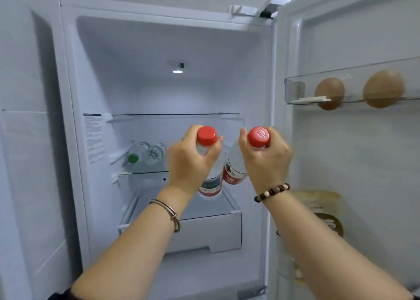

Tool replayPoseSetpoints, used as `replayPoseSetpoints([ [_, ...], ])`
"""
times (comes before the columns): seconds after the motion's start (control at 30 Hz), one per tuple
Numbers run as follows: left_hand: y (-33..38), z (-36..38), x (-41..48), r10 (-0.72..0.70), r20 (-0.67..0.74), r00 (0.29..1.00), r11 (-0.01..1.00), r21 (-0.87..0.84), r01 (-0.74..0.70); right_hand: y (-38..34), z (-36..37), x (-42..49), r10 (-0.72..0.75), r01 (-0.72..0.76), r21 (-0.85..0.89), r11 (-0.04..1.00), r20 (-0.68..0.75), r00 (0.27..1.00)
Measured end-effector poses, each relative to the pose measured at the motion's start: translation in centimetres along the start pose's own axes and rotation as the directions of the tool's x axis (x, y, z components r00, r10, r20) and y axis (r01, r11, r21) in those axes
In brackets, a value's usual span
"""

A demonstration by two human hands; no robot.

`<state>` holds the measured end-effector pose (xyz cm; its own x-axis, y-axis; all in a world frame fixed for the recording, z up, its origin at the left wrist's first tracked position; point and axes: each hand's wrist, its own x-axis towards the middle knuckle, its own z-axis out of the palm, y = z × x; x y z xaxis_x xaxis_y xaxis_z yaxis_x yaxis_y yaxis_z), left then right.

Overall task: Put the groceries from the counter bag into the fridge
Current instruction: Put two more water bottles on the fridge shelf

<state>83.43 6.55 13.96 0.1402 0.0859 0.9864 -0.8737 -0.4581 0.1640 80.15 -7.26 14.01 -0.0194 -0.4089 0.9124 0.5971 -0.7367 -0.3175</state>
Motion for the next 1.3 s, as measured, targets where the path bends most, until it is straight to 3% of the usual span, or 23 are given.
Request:
replayPoseSetpoints([
  [0.17, -2.9, 1.3, 1.0, 0.028, -0.067, 0.997, 0.999, -0.015, -0.029, 2.0, 3.2, 1.1, 0.08, -0.079, 0.05, 0.996, -0.03, 0.996],
  [0.33, -5.8, 1.9, 2.0, 0.115, -0.074, 0.991, 0.993, 0.02, -0.114, 2.7, 5.7, 0.9, 0.058, -0.055, 0.061, 0.997, -0.048, 0.997],
  [0.47, -8.5, 2.4, 2.4, 0.185, -0.038, 0.982, 0.983, 0.021, -0.184, 2.9, 8.2, 0.7, 0.007, -0.006, 0.032, 0.999, -0.061, 0.998],
  [0.63, -12.4, 2.9, 2.0, 0.141, -0.001, 0.99, 0.99, 0.009, -0.141, 3.8, 10.9, 0.5, -0.06, 0.061, 0.022, 0.998, -0.044, 0.997],
  [0.9, -16.8, 2.9, 0.9, 0.151, 0.122, 0.981, 0.988, 0.003, -0.152, 5.0, 14.0, -1.1, -0.027, 0.026, -0.023, 0.999, -0.036, 0.999],
  [1.1, -19.4, 2.7, -0.1, 0.075, 0.361, 0.93, 0.992, 0.063, -0.105, 6.7, 15.1, -3.7, 0.013, -0.001, -0.083, 0.997, 0.138, 0.99],
  [1.2, -20.9, 2.9, -1.0, 0.035, 0.428, 0.903, 0.981, 0.159, -0.114, 7.5, 15.4, -4.7, 0.13, -0.108, -0.102, 0.989, 0.242, 0.962],
  [1.3, -22.3, 3.2, -1.7, -0.078, 0.484, 0.871, 0.974, 0.223, -0.036, 8.2, 15.9, -5.3, 0.27, -0.22, -0.175, 0.96, 0.357, 0.894],
])
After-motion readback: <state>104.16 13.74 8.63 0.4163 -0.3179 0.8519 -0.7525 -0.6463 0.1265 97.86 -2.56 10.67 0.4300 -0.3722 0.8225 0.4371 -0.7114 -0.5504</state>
